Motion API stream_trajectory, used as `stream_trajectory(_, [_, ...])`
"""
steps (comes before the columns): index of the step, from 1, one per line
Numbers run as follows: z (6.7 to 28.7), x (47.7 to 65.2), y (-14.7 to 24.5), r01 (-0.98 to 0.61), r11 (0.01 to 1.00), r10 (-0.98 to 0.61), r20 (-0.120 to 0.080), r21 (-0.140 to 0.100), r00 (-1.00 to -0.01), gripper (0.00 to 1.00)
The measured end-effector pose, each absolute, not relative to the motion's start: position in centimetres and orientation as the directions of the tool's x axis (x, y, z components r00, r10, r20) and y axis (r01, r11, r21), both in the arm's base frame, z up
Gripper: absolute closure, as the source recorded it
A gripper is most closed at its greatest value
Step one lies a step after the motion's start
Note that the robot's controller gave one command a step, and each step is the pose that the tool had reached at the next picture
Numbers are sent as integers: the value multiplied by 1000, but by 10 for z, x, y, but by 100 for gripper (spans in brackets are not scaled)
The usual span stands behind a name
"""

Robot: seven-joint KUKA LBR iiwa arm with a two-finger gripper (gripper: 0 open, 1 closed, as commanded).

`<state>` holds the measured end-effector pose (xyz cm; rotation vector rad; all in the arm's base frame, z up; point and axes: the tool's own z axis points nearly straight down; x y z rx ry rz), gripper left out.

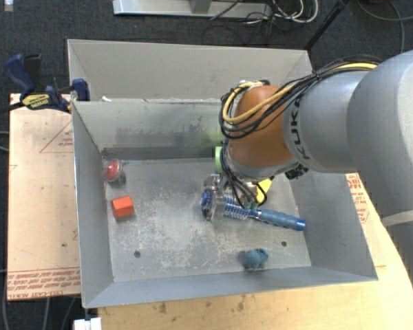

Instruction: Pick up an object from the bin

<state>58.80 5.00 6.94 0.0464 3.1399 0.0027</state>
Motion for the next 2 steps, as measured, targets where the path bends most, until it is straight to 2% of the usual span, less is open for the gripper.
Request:
stream_trajectory(1, [154,567,65,14,1000,14,-8,3,-1000,100])
stream_trajectory(2, [234,563,53,2,1000,2,-9,1,-1000,100])
